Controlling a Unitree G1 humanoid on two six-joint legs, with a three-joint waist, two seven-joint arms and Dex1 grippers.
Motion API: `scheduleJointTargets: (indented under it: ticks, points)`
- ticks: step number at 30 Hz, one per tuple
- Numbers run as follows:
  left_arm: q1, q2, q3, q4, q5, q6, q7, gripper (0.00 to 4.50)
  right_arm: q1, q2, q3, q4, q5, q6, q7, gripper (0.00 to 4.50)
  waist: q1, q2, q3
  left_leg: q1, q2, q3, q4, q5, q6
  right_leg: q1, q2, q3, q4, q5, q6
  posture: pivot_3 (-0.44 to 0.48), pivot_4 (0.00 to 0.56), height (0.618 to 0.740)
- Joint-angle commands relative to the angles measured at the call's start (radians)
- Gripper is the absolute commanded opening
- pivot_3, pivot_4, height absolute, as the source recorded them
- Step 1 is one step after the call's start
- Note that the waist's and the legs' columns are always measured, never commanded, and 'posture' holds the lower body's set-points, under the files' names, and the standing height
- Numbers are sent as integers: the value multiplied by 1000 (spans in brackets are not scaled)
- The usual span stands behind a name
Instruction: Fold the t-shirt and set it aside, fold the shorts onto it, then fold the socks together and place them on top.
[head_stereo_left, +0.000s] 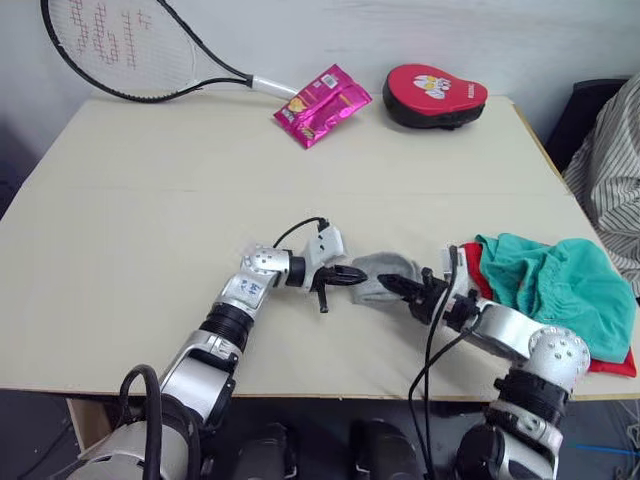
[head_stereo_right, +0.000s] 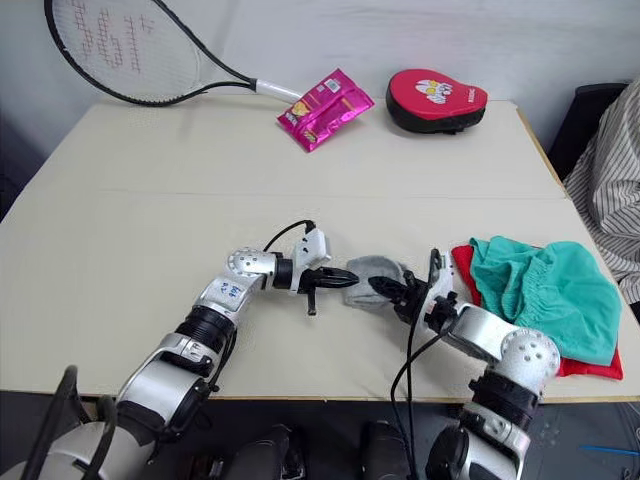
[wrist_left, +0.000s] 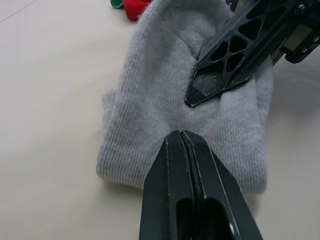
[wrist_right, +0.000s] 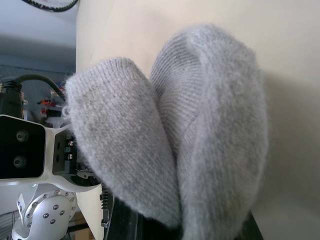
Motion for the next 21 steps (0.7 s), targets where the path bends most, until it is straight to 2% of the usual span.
scheduleJointTargets:
  ticks: [1, 3, 7, 13, 16, 19, 21]
  points:
    - [-3, 37, 55, -177, -122, 74, -102, 890, 59, -18, -15, -160, 240, -135, -107, 136, -1, 5, 3, -2, 0, 0, 0, 0, 0, -1, 0, 0, 0, 0, 0, 0, 150, 740]
    - [-4, 44, 94, -259, -180, 74, -110, 1474, 99, -61, -42, -272, 367, -270, -122, 135, 1, 10, 6, -4, -1, 1, 0, 0, 1, -3, 0, 0, 0, 0, 0, 0, 150, 740]
    - [-14, 89, 138, -367, -246, 142, -120, 2689, 215, -168, -115, -447, 543, -523, -161, 135, 4, 10, 7, -4, -2, 1, 1, -1, 2, -1, 1, 0, -3, 0, 2, 0, 150, 740]
    - [33, 115, 158, -477, -316, 241, -98, 4463, 388, -230, -150, -482, 571, -804, -254, 135, 1, 9, 7, -1, -1, 2, 1, 0, 2, 2, 4, 3, -4, 0, 3, 0, 150, 740]
    - [77, 123, 138, -522, -317, 256, -93, 4500, 428, -232, -138, -400, 543, -897, -279, 135, 0, 9, 7, 1, -1, 3, 1, 0, 1, 2, 5, 6, -6, 0, 3, 0, 150, 740]
    - [109, 131, 118, -555, -308, 259, -86, 4500, 405, -191, -124, -280, 357, -1034, -246, 135, 2, 9, 7, 1, -1, 3, 1, 1, 0, 1, 5, 7, -4, 0, 3, 0, 150, 740]
    - [118, 135, 111, -569, -309, 258, -82, 4500, 387, -156, -122, -219, 313, -1099, -213, 135, 2, 9, 7, 1, -1, 3, 1, 1, 0, 1, 6, 8, -4, 0, 3, 0, 150, 740]
